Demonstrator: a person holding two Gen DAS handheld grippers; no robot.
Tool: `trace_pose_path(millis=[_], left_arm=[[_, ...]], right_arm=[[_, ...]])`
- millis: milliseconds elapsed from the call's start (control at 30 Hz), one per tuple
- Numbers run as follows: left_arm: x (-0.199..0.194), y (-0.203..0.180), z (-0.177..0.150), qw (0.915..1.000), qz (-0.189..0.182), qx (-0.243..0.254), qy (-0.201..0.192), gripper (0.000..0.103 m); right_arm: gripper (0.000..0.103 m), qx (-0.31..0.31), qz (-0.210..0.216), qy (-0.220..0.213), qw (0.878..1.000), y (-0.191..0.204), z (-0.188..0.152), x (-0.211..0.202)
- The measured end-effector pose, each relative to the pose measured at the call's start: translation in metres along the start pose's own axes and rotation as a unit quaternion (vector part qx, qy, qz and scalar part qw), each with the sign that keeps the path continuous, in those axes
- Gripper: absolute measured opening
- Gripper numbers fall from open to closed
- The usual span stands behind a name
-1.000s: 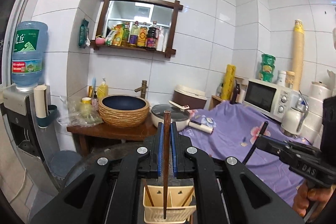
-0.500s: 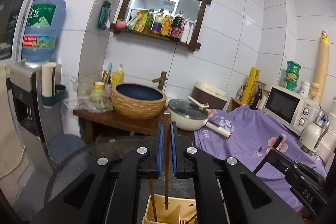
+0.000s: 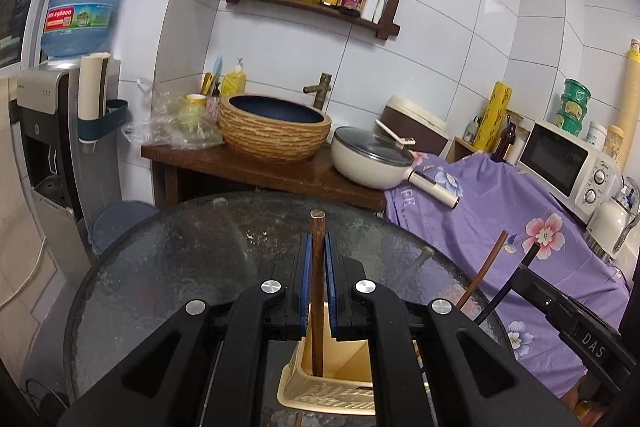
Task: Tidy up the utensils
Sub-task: 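Lower the left tool's chopstick into the holder while the right tool lowers its chopstick, then open both tools and withdraw them from the chopsticks in the holder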
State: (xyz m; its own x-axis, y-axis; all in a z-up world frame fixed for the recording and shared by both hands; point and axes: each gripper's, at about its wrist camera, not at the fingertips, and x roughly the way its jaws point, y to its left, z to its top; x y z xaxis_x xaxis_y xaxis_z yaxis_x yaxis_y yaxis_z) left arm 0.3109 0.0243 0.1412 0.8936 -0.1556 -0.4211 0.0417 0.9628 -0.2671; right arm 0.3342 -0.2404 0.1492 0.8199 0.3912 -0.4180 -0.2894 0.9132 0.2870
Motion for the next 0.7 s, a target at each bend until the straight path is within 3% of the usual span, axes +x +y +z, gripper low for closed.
trace_pose_path(millis=[367, 400, 433, 467, 500, 600, 700], left_arm=[[0.005, 0.003, -0.012, 1.0, 0.005, 0.0, 0.008, 0.009], [0.006, 0.002, -0.013, 0.9999, 0.005, 0.002, 0.008, 0.014], [0.006, 0.001, -0.014, 0.9999, 0.005, 0.004, 0.009, 0.019], [0.005, 0.0, -0.015, 0.9999, 0.006, 0.009, 0.009, 0.03], [0.003, 0.0, -0.017, 0.9999, 0.007, 0.011, 0.008, 0.043], [-0.005, -0.001, -0.024, 0.9997, 0.009, 0.023, 0.003, 0.05], [-0.015, 0.002, -0.038, 0.9993, 0.009, 0.037, 0.007, 0.067]], right_arm=[[0.009, 0.006, -0.016, 0.0, 1.0, -0.01, -0.005, 0.0], [0.012, 0.003, -0.018, 0.002, 1.0, -0.01, -0.007, 0.001], [0.024, 0.001, -0.021, 0.001, 1.0, -0.01, -0.008, 0.0], [0.035, -0.001, -0.025, -0.001, 1.0, -0.01, -0.01, -0.001], [0.057, -0.003, -0.03, -0.006, 1.0, -0.01, -0.012, -0.004], [0.06, -0.015, -0.038, -0.02, 0.999, -0.008, -0.02, -0.015], [0.061, -0.024, -0.043, -0.009, 0.999, -0.008, -0.035, -0.022]])
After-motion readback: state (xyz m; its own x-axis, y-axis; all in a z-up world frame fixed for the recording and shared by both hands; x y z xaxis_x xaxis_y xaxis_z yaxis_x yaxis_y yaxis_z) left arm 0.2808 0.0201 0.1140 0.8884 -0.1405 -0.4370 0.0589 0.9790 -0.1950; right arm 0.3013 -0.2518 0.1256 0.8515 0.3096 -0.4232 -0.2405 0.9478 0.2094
